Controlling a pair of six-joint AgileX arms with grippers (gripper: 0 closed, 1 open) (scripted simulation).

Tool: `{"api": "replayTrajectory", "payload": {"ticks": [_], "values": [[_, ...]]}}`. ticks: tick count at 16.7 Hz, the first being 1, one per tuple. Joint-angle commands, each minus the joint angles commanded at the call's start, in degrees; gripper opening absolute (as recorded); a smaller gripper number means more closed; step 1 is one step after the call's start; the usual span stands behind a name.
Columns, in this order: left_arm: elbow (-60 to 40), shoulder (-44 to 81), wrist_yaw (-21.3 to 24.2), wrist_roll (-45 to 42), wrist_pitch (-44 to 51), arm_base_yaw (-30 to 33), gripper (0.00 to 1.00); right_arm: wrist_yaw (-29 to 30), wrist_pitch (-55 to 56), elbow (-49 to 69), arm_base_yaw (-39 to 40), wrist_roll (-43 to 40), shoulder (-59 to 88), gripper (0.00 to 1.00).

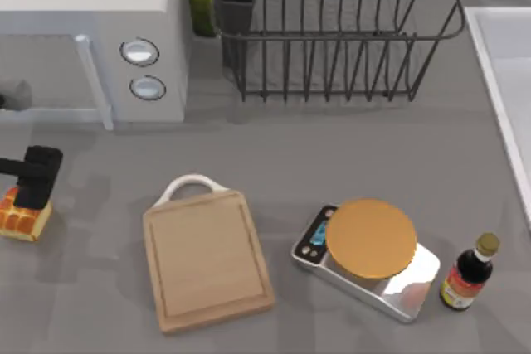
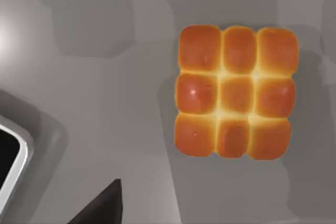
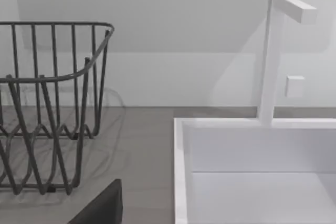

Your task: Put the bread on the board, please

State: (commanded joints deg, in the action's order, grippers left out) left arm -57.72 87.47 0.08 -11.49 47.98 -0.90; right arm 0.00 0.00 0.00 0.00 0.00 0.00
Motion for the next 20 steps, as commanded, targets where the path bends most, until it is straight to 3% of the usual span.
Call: {"api": "replayTrajectory", "payload": {"ticks": [7,15,20], "values": [[-12.9,16.6,-0.1,-2.4,8.5,-0.1,1.00,0.0,0.0,0.0,0.0,0.0,0.0,1.00],[-11.0,15.6,-0.1,-2.4,7.5,-0.1,1.00,0.0,0.0,0.0,0.0,0.0,0.0,1.00],[-4.4,16.0,-0.1,-2.6,0.9,-0.4,1.00,0.0,0.0,0.0,0.0,0.0,0.0,1.00]]}}
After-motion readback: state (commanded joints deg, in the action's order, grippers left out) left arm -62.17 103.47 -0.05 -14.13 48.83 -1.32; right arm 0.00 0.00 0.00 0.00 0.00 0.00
